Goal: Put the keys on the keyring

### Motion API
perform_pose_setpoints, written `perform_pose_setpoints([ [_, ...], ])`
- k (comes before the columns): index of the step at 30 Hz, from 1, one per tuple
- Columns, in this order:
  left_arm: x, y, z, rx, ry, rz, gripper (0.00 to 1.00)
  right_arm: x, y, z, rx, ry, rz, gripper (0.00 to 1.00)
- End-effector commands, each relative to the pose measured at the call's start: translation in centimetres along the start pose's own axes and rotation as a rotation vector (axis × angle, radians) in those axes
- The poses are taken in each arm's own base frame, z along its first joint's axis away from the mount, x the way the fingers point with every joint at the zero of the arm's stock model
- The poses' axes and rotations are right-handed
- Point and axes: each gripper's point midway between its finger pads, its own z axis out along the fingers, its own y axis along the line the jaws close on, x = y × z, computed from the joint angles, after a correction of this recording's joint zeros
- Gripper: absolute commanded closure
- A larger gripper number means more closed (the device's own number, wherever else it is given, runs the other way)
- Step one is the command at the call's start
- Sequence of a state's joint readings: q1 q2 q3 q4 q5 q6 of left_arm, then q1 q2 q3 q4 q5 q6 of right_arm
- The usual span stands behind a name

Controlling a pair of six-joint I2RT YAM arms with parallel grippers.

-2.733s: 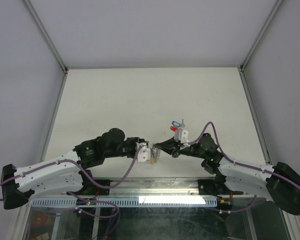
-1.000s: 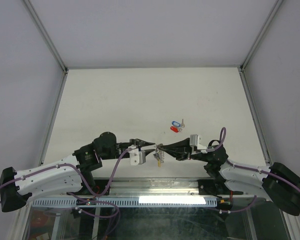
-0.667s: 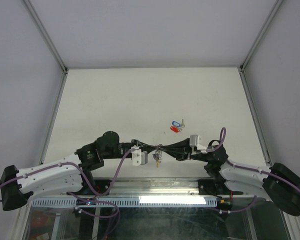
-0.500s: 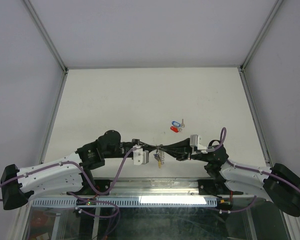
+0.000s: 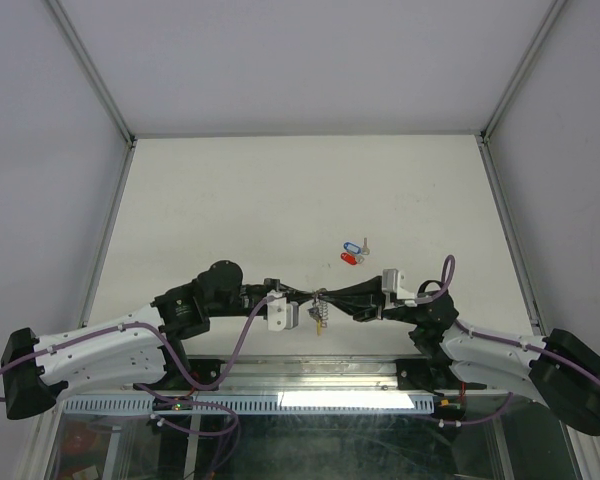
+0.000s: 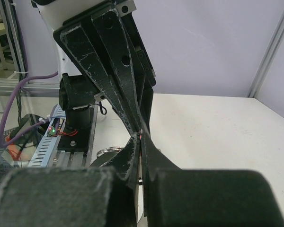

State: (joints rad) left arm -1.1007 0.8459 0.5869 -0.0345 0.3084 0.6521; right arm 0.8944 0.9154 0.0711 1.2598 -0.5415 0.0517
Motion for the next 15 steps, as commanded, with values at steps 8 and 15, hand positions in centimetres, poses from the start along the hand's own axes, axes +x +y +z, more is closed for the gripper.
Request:
perform_pose_setpoints([
  [8,-2.2,0.6,0.8,0.016,-0.060,0.016,1.00,-5.7,-1.7,1.0,0.078,-0.218,-0.066,1.00],
  [15,-2.5,0.5,1.1,0.029,-0.074,0.014,1.00,-5.7,-2.2,1.2,0.095,-0.221,-0.071,1.00],
])
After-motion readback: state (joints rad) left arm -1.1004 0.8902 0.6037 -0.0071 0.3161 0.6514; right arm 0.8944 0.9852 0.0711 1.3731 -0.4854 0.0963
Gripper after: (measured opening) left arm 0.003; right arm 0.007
